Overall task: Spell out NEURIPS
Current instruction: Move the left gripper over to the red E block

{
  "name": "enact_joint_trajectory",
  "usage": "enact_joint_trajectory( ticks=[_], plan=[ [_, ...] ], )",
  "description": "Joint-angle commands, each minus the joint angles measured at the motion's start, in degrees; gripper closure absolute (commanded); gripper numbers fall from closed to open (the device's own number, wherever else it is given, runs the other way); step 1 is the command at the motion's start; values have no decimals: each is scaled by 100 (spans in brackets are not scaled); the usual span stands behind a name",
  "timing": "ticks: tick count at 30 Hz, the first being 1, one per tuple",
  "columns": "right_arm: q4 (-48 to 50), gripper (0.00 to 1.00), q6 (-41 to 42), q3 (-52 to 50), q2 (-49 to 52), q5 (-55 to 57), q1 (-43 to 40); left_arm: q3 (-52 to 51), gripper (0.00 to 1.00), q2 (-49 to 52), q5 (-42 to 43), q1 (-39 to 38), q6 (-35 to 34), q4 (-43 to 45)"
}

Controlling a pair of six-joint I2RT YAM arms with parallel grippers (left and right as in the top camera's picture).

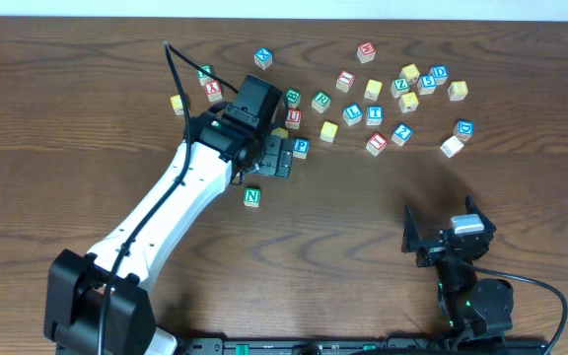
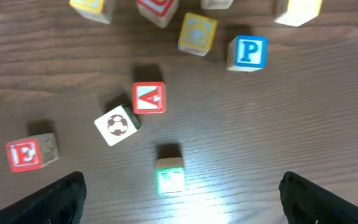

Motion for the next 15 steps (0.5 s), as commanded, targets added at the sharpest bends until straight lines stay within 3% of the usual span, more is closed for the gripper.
enact_joint_trajectory(
  ticks=[1,15],
  plan=[
    [-15,1,74,-4,-20,50,-44,114,2,-15,-177,245,334,-68],
    [-17,1,72,-4,-20,50,-44,105,2,-15,-127,2319,1147,-758]
  ],
)
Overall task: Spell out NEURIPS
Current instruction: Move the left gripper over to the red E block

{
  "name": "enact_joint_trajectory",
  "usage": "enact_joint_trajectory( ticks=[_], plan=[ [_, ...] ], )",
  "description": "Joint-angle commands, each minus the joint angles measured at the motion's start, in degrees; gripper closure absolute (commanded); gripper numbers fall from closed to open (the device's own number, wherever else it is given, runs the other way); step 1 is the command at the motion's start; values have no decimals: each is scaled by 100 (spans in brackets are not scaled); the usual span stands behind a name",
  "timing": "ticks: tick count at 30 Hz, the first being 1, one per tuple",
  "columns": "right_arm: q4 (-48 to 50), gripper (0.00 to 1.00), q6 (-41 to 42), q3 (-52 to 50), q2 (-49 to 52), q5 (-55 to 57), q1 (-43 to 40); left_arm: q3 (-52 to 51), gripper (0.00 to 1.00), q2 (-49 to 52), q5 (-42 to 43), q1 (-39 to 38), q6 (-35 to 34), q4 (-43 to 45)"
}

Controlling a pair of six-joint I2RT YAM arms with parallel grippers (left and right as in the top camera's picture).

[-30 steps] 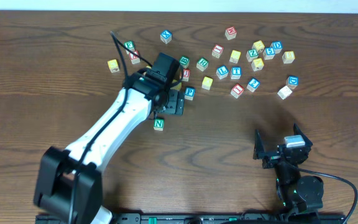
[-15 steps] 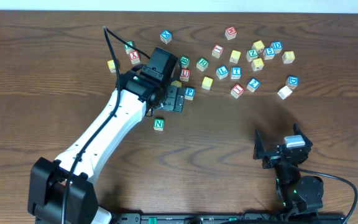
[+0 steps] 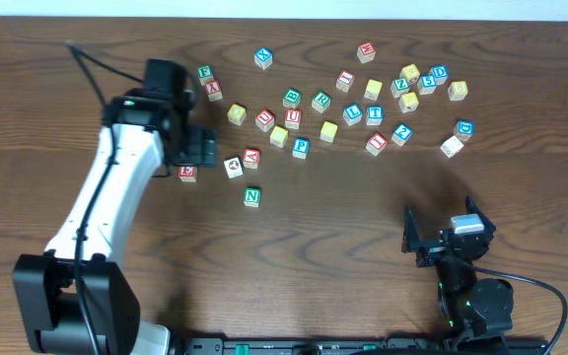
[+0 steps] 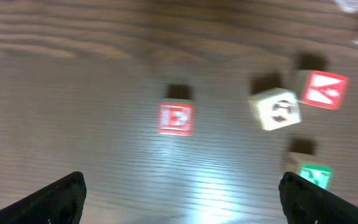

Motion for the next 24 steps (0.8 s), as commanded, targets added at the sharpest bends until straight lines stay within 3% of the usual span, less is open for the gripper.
enact_joint_trajectory(
  ticks=[1,9,24],
  plan=[
    [-17,1,72,-4,-20,50,-44,94,2,-13,28,304,264,-74],
    [-17,1,72,-4,-20,50,-44,-295,2,-7,291,435,262,-31],
    [-17,1,72,-4,-20,50,-44,-1307,2,83,448,435,240,1058]
  ],
)
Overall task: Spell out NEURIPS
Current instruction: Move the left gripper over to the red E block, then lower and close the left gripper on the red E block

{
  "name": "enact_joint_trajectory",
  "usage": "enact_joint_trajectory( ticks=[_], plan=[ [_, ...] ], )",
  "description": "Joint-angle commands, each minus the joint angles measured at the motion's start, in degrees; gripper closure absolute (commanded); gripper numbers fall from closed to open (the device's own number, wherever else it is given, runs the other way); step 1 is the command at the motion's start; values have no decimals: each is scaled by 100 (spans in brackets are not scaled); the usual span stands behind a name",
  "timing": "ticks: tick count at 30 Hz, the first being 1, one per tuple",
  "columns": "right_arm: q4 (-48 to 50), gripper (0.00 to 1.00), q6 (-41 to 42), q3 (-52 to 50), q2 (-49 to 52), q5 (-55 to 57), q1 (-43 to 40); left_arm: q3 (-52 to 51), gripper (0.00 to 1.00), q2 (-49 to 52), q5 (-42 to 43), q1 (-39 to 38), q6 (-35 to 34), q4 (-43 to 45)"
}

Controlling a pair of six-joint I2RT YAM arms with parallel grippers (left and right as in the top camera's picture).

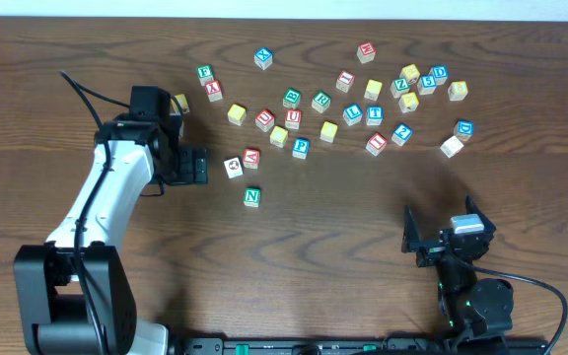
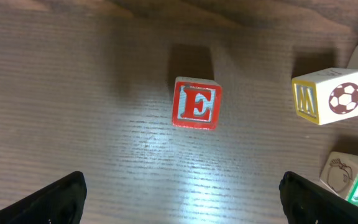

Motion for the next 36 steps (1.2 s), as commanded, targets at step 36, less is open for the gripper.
enact_joint_trajectory(
  ticks=[36],
  plan=[
    [-17,1,72,-4,-20,50,-44,-184,0,793,50,2,94,953]
  ],
)
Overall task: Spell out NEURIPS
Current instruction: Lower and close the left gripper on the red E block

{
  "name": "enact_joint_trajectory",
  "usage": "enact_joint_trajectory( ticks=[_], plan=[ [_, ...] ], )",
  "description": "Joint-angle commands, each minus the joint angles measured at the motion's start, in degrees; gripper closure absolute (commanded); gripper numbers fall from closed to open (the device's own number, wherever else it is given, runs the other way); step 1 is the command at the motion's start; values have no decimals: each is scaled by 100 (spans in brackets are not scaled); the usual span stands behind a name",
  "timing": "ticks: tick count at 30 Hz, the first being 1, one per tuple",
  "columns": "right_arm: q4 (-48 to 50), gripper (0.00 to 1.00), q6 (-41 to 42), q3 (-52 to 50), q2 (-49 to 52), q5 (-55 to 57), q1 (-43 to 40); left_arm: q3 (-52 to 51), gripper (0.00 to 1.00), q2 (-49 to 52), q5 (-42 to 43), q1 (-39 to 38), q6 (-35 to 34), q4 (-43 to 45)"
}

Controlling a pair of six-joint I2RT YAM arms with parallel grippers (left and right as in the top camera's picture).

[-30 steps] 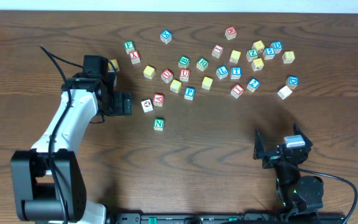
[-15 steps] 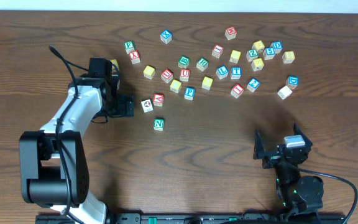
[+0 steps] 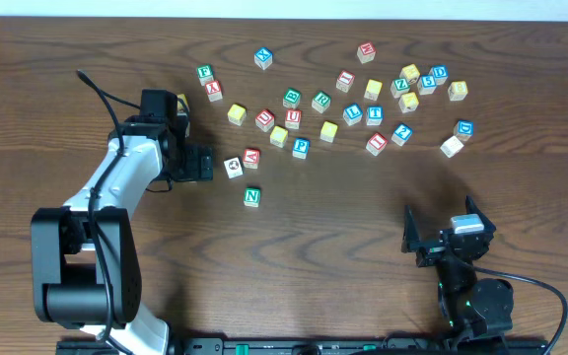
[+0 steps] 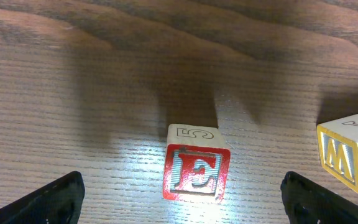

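Observation:
A red E block [image 4: 196,169] lies on the wood table, letter up, in the left wrist view. My left gripper [image 4: 194,202] is open and low over it, one black fingertip at each bottom corner and the block midway between them. In the overhead view the left gripper [image 3: 199,165] hides the E. The green N block [image 3: 252,196] lies alone to the right and nearer the front. The blue P block [image 3: 301,148] and the red U block [image 3: 293,118] sit in the scattered group. My right gripper [image 3: 442,237] rests near the front right, away from all blocks.
A yellow W block with a soccer ball side [image 4: 350,155] stands just right of the E, and a red A block [image 3: 251,157] is beside it. Several more letter blocks are spread across the far middle and right of the table [image 3: 363,247].
The left gripper now sits lower over the E block, which looks larger and lies between the open fingertips. The blocks and the right arm have not moved.
The left gripper was open over the N, A and soccer blocks. Then it stood further left with the E block in view. Then it was centred above the E, and now it is close down around it, still open.

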Motion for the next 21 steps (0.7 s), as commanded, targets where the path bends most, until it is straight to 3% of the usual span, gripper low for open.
enact_joint_trajectory(
  ticks=[1,21],
  plan=[
    [-17,1,72,-4,-20,50,-44,-39,0,59,11,2,94,4],
    [-17,1,72,-4,-20,50,-44,-131,0,59,11,2,72,-11]
  ],
)
